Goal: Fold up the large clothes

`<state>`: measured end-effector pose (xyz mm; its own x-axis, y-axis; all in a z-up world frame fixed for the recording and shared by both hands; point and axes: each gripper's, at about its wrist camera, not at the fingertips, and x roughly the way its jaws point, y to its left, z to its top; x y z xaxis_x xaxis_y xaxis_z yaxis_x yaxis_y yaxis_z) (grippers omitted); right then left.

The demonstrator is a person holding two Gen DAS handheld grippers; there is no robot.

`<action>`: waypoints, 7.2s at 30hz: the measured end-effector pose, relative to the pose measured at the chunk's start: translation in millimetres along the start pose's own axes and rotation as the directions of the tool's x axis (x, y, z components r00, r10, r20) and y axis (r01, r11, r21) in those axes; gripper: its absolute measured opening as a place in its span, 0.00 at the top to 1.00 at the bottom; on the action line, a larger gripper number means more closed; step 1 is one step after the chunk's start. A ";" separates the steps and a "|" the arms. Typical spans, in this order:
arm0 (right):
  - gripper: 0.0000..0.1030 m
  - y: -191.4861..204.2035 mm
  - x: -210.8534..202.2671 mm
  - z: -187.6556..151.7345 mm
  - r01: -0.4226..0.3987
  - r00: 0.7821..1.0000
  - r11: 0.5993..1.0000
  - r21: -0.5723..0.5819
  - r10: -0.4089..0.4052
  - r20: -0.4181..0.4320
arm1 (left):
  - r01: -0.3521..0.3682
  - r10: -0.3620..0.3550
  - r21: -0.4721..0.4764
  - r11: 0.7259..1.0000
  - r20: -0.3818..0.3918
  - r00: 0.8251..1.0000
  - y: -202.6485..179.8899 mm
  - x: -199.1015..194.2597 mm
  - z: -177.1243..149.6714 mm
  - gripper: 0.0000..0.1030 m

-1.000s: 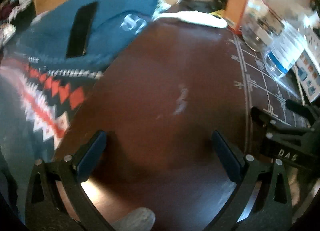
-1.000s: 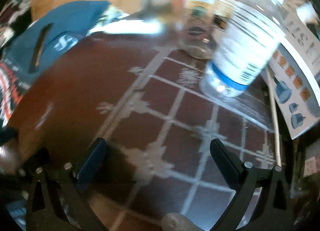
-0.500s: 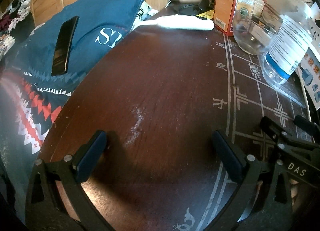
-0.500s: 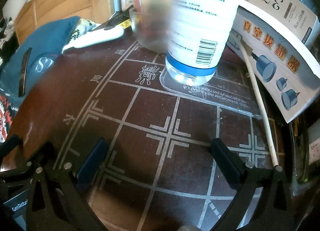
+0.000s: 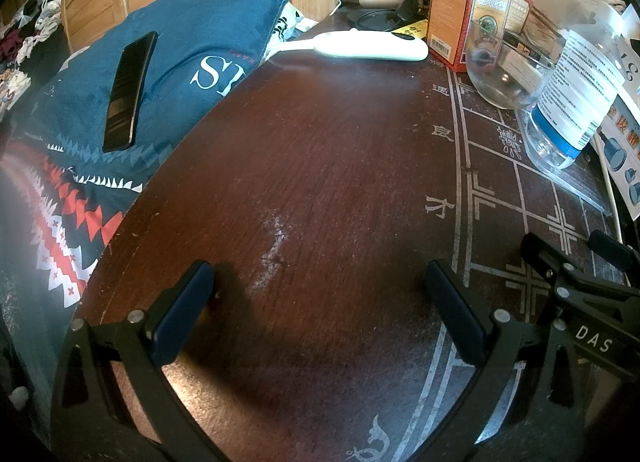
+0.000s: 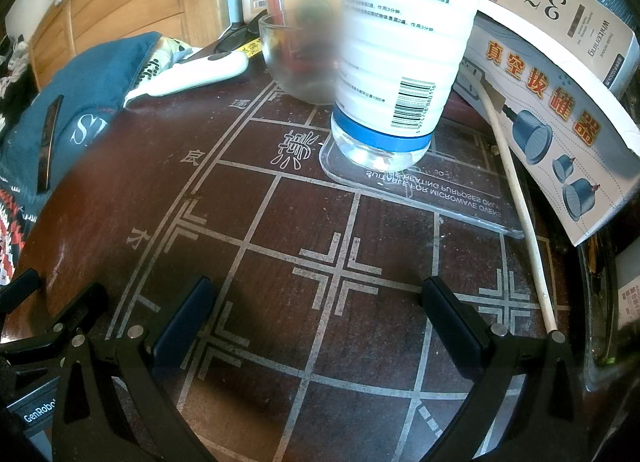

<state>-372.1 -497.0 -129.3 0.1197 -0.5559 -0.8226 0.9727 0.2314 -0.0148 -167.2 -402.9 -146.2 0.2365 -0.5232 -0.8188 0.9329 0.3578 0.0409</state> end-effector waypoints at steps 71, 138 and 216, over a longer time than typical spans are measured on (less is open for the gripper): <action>0.00 -2.4 2.7 2.3 -0.010 1.000 1.000 -0.005 0.010 0.005 | 0.007 -0.007 0.003 1.000 -0.001 1.000 0.6 -0.6 -0.3 0.00; 0.00 -3.9 4.9 3.8 -0.015 1.000 1.000 -0.007 0.015 0.009 | 0.008 -0.008 0.003 1.000 -0.001 1.000 0.4 -0.7 -0.5 0.00; 0.00 12.9 -39.8 3.4 -0.190 0.973 0.979 -0.070 0.197 0.121 | 0.265 -0.269 0.106 0.958 0.029 0.963 47.0 -42.1 -5.8 0.00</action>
<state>-363.6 -474.6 -94.9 0.3321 -0.5917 -0.7346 0.9160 0.3882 0.1015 -134.9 -359.6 -113.1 -0.0155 -0.6224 -0.7825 0.9855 0.1225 -0.1170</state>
